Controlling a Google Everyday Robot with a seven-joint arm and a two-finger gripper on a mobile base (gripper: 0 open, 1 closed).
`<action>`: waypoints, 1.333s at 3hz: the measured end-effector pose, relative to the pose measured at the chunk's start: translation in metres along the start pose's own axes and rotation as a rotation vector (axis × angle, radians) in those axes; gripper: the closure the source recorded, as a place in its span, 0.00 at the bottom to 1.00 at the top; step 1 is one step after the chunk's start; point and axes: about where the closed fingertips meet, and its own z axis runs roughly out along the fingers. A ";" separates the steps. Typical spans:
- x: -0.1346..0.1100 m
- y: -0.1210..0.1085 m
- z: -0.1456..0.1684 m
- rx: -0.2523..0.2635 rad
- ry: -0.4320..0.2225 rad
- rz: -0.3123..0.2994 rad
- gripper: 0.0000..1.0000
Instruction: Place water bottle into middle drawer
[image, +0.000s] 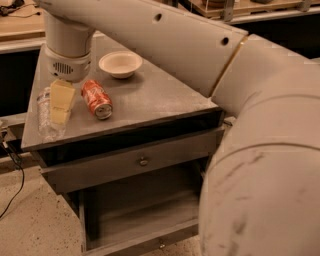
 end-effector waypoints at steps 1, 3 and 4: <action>-0.035 0.016 0.010 -0.050 0.006 0.155 0.00; -0.067 0.031 0.040 -0.055 0.050 0.205 0.00; -0.070 0.035 0.065 -0.021 0.091 0.208 0.17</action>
Offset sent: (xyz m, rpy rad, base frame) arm -0.0324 0.0811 -0.0018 0.0009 0.1631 -0.2126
